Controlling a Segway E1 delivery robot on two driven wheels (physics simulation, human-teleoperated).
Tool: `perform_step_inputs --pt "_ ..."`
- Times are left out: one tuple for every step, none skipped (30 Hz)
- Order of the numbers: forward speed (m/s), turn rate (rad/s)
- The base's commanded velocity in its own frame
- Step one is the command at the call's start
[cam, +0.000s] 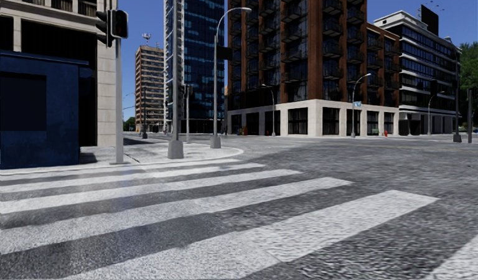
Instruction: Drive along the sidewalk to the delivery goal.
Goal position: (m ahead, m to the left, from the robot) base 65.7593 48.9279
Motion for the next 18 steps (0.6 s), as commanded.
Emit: perform_step_inputs --pt "2.00 0.00" --pt "2.00 0.00" --pt "2.00 0.00" --pt "2.00 0.00" --pt "2.00 0.00" --pt "2.00 0.00" --pt "2.00 0.00" --pt "2.00 0.00" --pt "2.00 0.00" --pt "2.00 0.00" --pt "2.00 0.00" --pt "2.00 0.00" --pt "2.00 0.00" --pt "2.00 0.00" --pt "2.00 0.00" --pt "2.00 0.00" --pt "2.00 0.00" --pt "2.00 0.00"
